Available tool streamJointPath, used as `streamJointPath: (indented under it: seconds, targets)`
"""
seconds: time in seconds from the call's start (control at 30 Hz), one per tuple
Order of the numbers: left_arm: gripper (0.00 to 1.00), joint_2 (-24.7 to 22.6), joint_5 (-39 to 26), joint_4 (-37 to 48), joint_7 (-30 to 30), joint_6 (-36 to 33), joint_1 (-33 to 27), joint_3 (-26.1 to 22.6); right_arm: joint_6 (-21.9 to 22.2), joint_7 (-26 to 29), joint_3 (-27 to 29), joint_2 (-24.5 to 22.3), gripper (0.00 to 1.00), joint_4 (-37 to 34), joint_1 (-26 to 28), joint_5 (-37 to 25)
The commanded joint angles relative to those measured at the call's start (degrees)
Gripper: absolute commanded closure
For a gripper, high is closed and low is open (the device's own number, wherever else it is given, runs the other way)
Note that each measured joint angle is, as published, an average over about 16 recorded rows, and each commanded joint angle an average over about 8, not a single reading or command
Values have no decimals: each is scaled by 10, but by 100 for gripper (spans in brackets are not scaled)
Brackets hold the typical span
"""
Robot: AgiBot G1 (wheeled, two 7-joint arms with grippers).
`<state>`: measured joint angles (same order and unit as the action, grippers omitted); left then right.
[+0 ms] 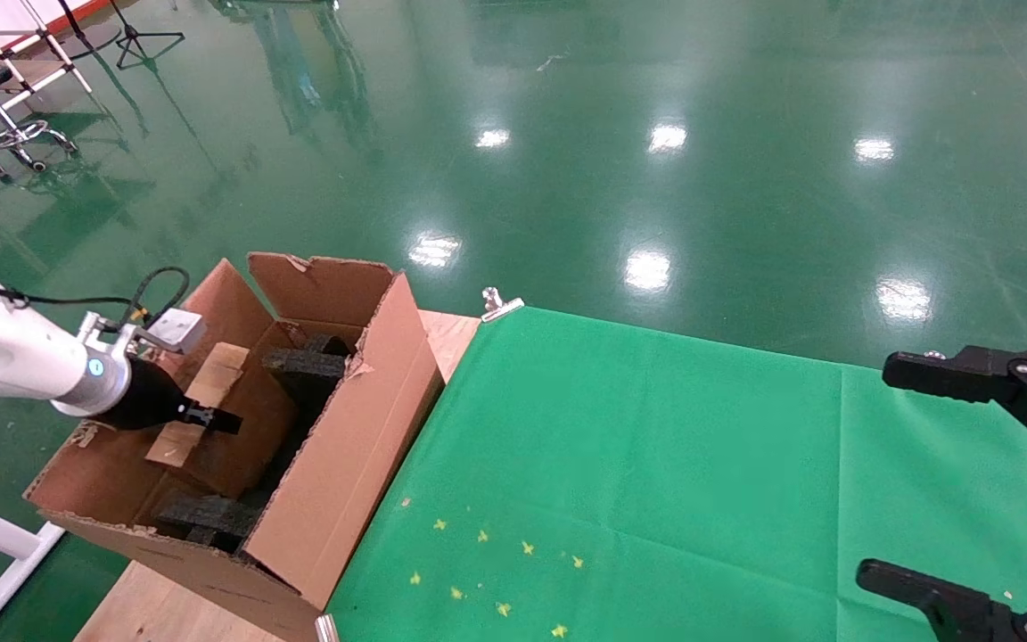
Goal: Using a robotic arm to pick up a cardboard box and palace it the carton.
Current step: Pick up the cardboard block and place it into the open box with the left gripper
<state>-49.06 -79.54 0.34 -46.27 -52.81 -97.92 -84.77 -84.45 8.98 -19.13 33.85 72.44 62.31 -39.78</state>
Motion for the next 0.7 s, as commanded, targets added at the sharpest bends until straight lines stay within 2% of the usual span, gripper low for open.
streamJointPath:
  seconds: [0.03,0.37,0.4,0.63,0.67,0.7]
  targets:
    - [100,-2,3,0,-3,4,8,2,0,0,0,0,0,0,0,0]
    - [98,-11,8,6,-26,30,31,6,0,0,0,0,0,0,0,0]
    - [92,-11,8,6,-28,31,32,6,0,0,0,0,0,0,0,0]
    - [6,-13,9,7,-34,36,36,7,0,0,0,0,0,0,0,0]
    - [0,-13,9,7,-34,36,36,7,0,0,0,0,0,0,0,0]
    - [0,-13,9,7,-34,36,36,7,0,0,0,0,0,0,0,0]
